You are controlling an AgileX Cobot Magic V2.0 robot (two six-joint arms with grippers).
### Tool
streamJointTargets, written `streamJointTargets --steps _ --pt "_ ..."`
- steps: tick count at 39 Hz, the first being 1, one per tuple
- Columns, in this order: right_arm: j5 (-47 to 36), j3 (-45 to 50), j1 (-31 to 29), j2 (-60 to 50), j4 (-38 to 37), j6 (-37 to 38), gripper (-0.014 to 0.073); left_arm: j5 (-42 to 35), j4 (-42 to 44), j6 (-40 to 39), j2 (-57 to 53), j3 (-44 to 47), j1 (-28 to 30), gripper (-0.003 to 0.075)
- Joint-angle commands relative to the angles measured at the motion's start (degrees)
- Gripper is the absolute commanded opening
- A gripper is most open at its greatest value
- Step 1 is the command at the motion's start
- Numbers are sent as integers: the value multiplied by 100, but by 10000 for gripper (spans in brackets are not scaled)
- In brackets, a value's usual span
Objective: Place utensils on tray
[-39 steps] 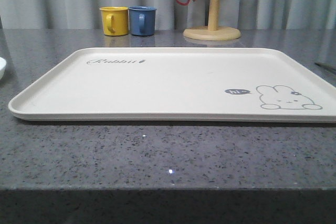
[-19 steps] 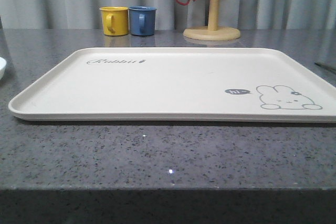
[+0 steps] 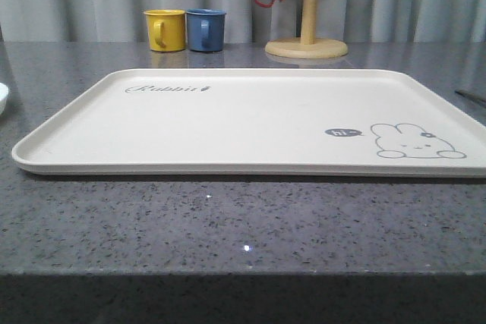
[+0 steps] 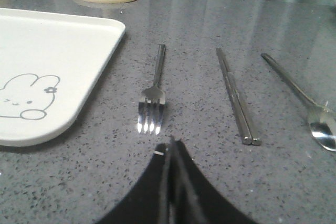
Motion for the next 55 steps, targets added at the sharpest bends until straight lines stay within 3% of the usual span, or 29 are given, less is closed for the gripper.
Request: streamJointTargets --steps 1,7,9,12,19,22,33,37,42,46,48,55 --pt "-881 -29 -33 -91 52 -43 -69 -948 38 -54 -114 11 4 -18" --pt "-1353 -430 -33 -91 87 -43 -69 -2660 38 -54 -114 -94 4 -19" --pt "-1267 -647 -33 -91 87 -43 -69 -2782 38 -54 -114 -340 4 -18" --pt "-916 -1200 -33 -72 87 -43 -69 -2423 209 -44 -14 -853 4 -18" --pt "509 -2658 -33 862 87 -43 -68 59 918 -44 1080 -2500 4 -18" --pt "718 -2959 -33 1359 82 -43 -68 578 918 -44 1547 -2858 4 -18" --pt "734 -3132 -27 2108 88 -43 -62 558 908 -44 2222 -3040 4 1" --pt "728 -3132 -27 2108 88 -43 40 573 896 -44 2222 -3040 4 124" --pt "734 -3132 -27 2108 83 -43 379 573 886 -44 2222 -3040 4 475" --pt "703 -3132 -27 2108 83 -43 608 573 886 -44 2222 -3028 4 679" --pt "676 -3132 -27 2108 83 -43 663 562 886 -44 2222 -3014 4 701" --pt "624 -3132 -27 2108 83 -43 640 416 771 -44 2256 -2965 4 627"
